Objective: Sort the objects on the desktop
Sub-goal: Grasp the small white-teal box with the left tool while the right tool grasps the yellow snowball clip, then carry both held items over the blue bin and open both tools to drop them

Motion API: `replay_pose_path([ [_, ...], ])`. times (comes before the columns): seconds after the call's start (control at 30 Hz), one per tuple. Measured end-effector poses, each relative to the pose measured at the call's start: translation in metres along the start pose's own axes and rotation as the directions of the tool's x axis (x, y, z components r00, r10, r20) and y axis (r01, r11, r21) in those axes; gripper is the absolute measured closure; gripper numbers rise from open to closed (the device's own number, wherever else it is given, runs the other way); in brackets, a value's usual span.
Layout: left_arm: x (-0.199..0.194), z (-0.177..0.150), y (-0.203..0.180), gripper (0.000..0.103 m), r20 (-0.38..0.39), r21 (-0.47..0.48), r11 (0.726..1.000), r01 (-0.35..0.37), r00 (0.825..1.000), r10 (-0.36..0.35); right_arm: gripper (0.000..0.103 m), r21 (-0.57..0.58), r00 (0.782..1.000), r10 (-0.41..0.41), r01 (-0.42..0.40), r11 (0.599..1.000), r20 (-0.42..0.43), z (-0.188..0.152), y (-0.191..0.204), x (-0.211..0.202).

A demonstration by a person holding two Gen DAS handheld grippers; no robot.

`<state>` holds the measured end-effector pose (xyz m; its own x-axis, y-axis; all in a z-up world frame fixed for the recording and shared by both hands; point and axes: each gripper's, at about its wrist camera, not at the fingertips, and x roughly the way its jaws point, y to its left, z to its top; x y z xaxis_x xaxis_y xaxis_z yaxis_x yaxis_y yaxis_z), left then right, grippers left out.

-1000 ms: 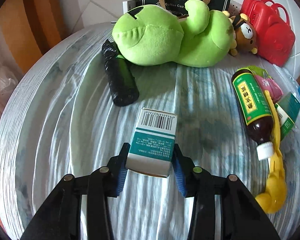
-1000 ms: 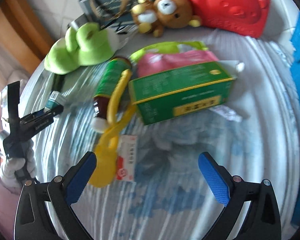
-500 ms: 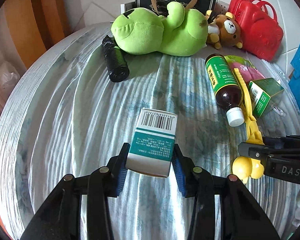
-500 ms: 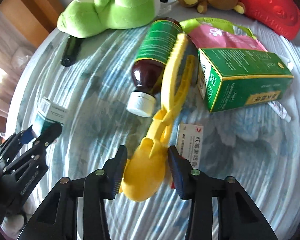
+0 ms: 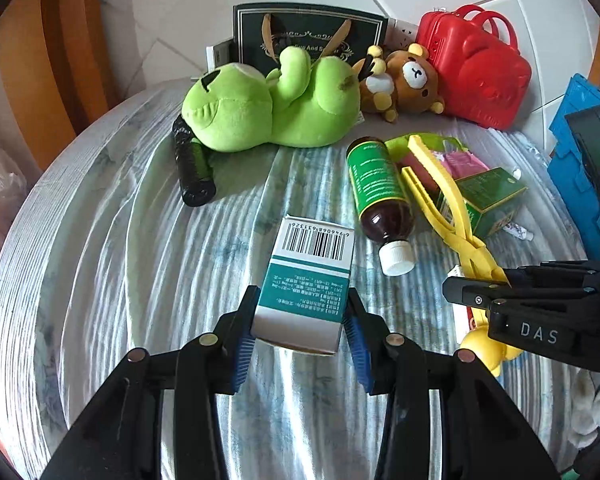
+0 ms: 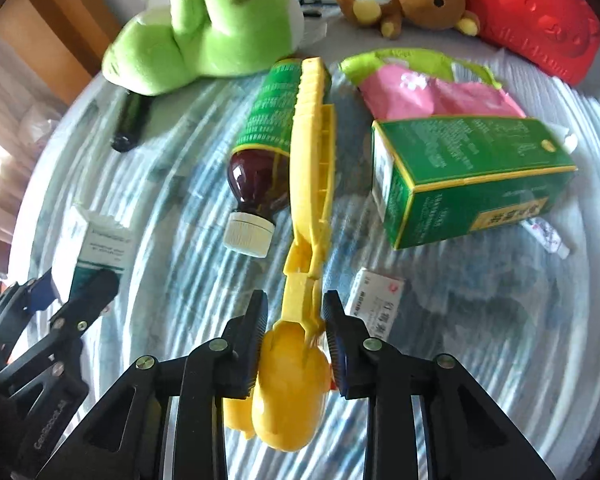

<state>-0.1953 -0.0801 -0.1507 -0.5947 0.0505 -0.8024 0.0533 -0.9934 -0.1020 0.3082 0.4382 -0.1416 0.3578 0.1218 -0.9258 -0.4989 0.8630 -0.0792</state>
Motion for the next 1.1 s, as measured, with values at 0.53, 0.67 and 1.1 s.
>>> replay_pose_path([
  [0.53,-0.106,0.030,-0.067,0.063,0.230,0.112,0.993,0.033,0.972,-0.058,0.075,-0.028,0.933,-0.060,0.074,0.997,0.354,-0.022,-0.019,-0.148],
  [0.67,-0.132,0.040,-0.098,0.063,0.281,0.147,0.988,0.045,0.956,-0.085,0.075,-0.005,0.894,-0.076,0.087,0.996,0.442,-0.031,-0.039,-0.190],
  [1.1,-0.220,0.075,-0.268,0.063,0.420,0.308,0.937,0.166,0.859,-0.291,0.075,0.134,0.735,-0.155,0.088,0.987,0.660,-0.073,-0.161,-0.340],
])
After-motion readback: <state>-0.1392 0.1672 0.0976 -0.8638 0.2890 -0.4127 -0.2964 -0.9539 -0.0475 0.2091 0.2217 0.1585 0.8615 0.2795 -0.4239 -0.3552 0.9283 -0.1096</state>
